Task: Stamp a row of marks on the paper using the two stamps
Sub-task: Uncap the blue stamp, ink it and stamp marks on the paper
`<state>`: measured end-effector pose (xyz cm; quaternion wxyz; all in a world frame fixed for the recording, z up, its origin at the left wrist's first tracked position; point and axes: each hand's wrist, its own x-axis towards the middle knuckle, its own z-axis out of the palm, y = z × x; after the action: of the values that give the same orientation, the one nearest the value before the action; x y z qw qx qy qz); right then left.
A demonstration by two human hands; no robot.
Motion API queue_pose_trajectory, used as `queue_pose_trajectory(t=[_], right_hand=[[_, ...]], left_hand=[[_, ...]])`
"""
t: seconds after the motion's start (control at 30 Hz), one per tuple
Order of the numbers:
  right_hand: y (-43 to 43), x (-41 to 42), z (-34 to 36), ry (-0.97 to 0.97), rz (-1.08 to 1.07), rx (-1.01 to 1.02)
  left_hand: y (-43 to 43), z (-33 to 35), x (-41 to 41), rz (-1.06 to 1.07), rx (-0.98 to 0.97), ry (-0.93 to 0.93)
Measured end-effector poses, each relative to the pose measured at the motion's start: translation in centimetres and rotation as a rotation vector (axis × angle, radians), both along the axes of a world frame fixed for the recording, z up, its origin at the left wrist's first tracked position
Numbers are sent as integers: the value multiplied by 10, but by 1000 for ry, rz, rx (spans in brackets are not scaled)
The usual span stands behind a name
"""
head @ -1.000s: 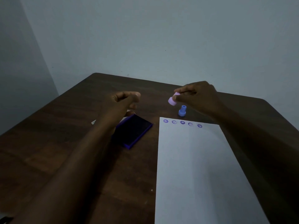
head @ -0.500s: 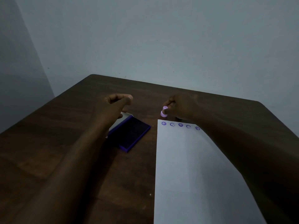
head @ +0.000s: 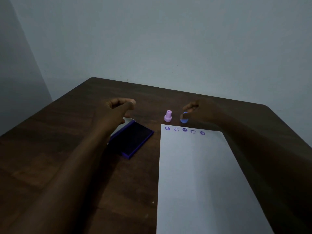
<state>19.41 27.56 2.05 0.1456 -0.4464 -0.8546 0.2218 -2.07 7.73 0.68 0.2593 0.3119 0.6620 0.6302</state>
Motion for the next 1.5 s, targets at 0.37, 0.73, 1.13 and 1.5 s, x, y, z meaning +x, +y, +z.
queue_pose_trajectory(t=[0.37, 0.73, 1.13, 1.5], right_hand=[[-9, 13, 3, 294, 27, -94], [-97, 24, 12, 881, -52, -777], [-119, 23, 5, 767, -28, -642], [-116, 29, 5, 1004, -122, -982]], left_hand=[[-2, 1, 2, -35, 23, -33], [-6, 2, 58, -486, 78, -30], [0, 1, 65, -411, 150, 121], [-8, 7, 62, -455, 190, -44]])
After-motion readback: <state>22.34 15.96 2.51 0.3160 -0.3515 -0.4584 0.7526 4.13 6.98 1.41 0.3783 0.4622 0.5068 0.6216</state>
